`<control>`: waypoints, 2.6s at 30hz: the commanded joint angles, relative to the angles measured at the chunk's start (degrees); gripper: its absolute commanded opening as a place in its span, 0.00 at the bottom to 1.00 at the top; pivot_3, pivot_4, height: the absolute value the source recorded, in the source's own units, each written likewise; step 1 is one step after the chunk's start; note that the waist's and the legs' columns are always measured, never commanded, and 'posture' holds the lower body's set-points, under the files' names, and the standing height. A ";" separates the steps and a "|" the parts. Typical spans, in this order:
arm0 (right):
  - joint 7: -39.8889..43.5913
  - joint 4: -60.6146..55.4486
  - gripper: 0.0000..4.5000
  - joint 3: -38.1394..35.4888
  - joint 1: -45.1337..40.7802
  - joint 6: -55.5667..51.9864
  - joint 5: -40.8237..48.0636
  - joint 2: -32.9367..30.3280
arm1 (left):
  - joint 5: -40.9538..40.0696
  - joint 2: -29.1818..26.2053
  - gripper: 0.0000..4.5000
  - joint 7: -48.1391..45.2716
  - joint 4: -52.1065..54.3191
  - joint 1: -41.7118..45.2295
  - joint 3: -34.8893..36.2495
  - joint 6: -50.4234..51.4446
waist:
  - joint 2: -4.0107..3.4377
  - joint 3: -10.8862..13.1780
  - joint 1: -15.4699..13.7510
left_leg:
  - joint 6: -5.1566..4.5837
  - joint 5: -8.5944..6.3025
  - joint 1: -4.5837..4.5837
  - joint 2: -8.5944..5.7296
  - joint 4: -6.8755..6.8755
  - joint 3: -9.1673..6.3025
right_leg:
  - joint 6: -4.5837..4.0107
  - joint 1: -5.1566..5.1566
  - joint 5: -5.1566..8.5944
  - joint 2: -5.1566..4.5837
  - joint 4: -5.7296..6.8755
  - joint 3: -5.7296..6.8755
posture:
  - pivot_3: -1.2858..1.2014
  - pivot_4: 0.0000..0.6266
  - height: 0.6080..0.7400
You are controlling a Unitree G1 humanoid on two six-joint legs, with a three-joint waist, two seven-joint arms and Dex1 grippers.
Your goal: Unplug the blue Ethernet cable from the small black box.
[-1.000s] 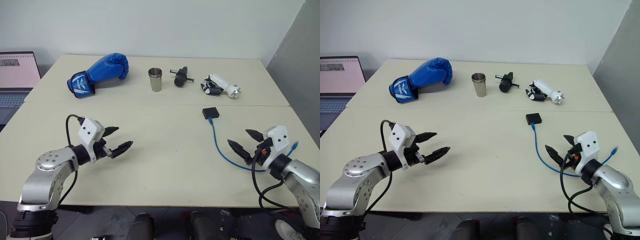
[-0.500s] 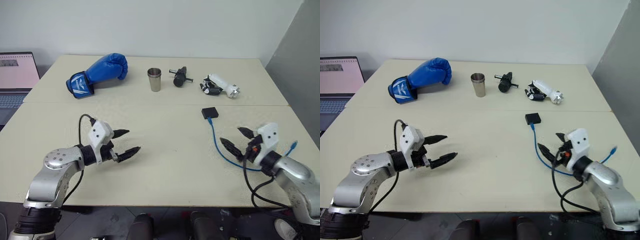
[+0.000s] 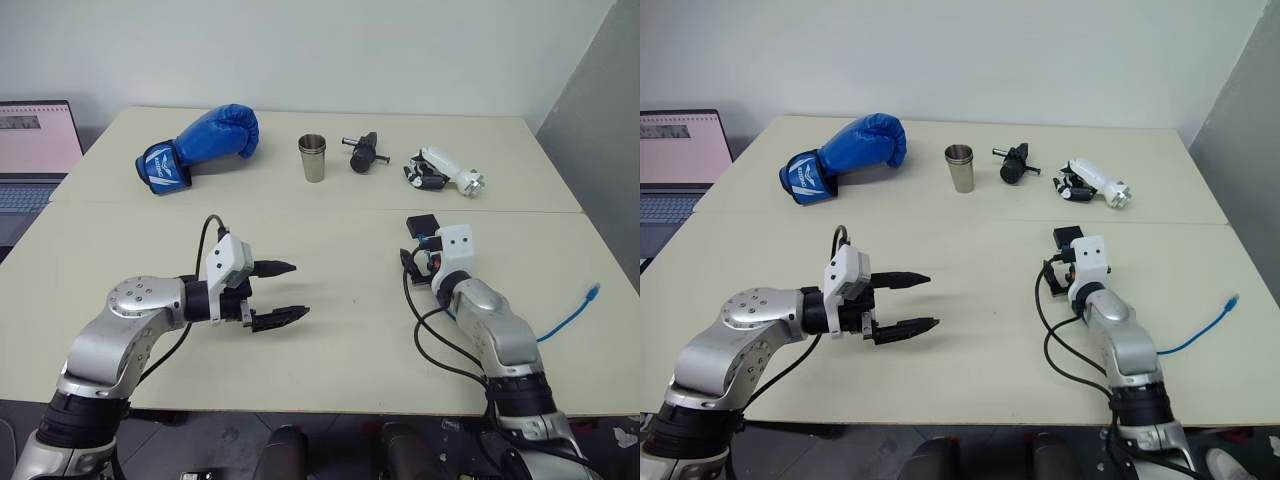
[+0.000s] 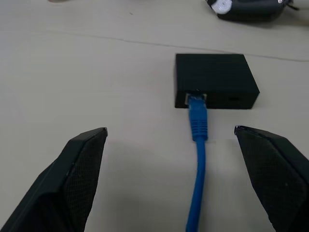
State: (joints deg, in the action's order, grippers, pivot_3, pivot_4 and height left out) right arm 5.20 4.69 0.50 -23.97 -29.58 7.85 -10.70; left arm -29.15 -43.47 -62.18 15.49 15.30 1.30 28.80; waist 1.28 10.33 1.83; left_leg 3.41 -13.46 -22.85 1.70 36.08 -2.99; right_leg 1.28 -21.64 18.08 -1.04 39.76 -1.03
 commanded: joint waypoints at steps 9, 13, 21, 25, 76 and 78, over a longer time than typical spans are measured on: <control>-0.26 8.58 0.79 -1.36 -3.43 7.45 -2.19 1.73 | -0.76 -1.40 1.00 -3.14 2.80 0.08 -0.57 -0.01 | 0.00 0.00 0.07 | 0.00 0.00 0.03 0.02 0.00 0.02 | -0.02 -0.07 0.01 0.02 0.18 -0.03 | 0.52 0.24 1.00; 0.30 9.36 0.60 -1.42 -3.64 8.23 -2.60 1.43 | -0.39 -1.41 1.00 -3.35 2.47 -0.10 -0.81 -0.47 | 0.00 0.00 0.10 | -0.01 0.01 0.05 0.02 0.01 0.03 | -0.02 -0.07 0.01 0.02 0.19 -0.03 | 0.52 0.24 1.00; 1.00 9.25 0.17 -1.06 -3.48 8.67 -3.52 0.63 | 0.82 -1.25 1.00 -4.11 1.12 -0.14 -1.06 -1.70 | 0.00 0.00 0.07 | -0.01 0.01 0.05 0.02 0.01 0.02 | -0.02 -0.07 0.01 0.02 0.20 -0.03 | 0.52 0.24 1.00; 0.88 7.63 0.02 -0.53 -2.68 8.67 -4.07 0.64 | 1.43 -1.00 1.00 -4.17 0.67 -0.02 -1.24 -2.23 | 0.00 0.00 0.07 | -0.01 0.01 0.04 0.02 0.01 0.02 | -0.02 -0.07 0.01 0.02 0.19 -0.03 | 0.52 0.24 1.00; 33.19 -10.52 0.02 14.71 0.37 39.62 -13.39 -22.57 | -9.42 2.30 1.00 -2.32 -11.46 11.50 3.27 10.37 | 0.05 0.10 0.10 | -0.01 0.00 -0.02 -0.01 0.02 0.00 | 0.00 -0.10 0.02 0.03 0.14 0.05 | 0.52 0.24 1.00; 35.33 -9.50 0.02 15.33 -1.38 46.60 -13.40 -23.71 | -12.00 2.31 1.00 -3.29 -12.55 12.69 3.51 13.82 | 0.07 0.15 0.17 | -0.01 0.00 -0.03 0.01 0.03 -0.01 | 0.00 -0.11 0.02 0.04 0.15 0.05 | 0.52 0.24 1.00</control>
State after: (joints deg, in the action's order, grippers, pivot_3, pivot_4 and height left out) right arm 38.57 -3.33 15.79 -23.17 10.38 -5.66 -33.96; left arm -38.27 -41.08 -64.31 2.61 26.47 2.89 40.29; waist 1.35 10.48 2.00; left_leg 3.40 -13.46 -22.87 1.70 36.11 -2.99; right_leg 1.27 -21.75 18.10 -1.00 39.91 -0.98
